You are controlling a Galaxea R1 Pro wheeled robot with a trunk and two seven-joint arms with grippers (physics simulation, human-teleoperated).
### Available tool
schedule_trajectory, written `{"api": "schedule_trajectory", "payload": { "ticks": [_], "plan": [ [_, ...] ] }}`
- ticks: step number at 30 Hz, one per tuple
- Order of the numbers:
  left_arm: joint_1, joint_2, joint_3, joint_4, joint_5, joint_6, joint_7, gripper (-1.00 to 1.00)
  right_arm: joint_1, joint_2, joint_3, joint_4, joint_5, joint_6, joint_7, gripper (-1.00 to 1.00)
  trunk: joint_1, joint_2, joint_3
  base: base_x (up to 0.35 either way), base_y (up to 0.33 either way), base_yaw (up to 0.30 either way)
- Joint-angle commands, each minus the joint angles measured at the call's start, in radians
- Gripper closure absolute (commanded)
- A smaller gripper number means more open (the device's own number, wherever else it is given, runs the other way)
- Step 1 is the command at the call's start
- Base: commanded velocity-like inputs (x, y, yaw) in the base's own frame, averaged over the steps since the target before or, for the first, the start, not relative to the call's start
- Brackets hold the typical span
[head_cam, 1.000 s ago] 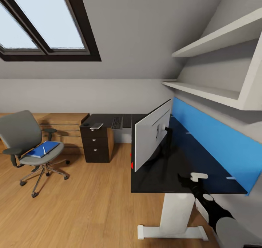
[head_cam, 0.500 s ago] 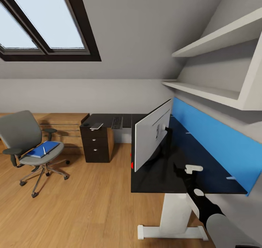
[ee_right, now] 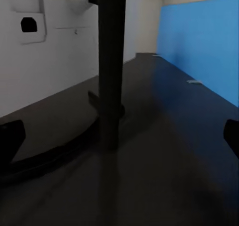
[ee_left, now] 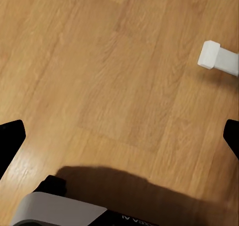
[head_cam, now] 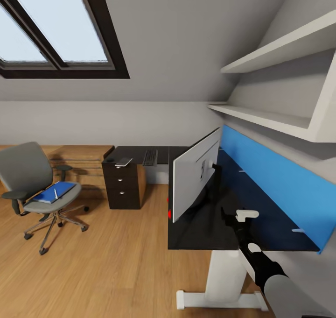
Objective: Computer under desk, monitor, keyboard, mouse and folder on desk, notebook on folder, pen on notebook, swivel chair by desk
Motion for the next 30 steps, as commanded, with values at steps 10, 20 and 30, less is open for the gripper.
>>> {"api": "schedule_trajectory", "payload": {
  "ticks": [10, 20, 30],
  "plan": [
    [-0.001, 0.001, -0.003, 0.0, 0.003, 0.004, 0.007, -1.0, -0.001, -0.002, 0.0, 0.004, -0.001, -0.006, 0.0, -1.0, 0.0, -0.001, -0.001, 0.266, 0.0, 0.0],
    [-0.001, 0.003, -0.001, 0.0, 0.004, 0.003, 0.007, -1.0, -0.001, -0.003, 0.0, 0.004, -0.002, -0.005, 0.003, -1.0, 0.0, -0.001, -0.001, 0.292, 0.031, 0.0],
    [-0.001, 0.003, -0.001, 0.0, 0.004, 0.003, 0.007, -1.0, -0.001, -0.004, 0.0, 0.006, -0.001, -0.005, 0.003, -1.0, 0.0, -0.001, -0.001, 0.042, 0.004, 0.0]
  ]
}}
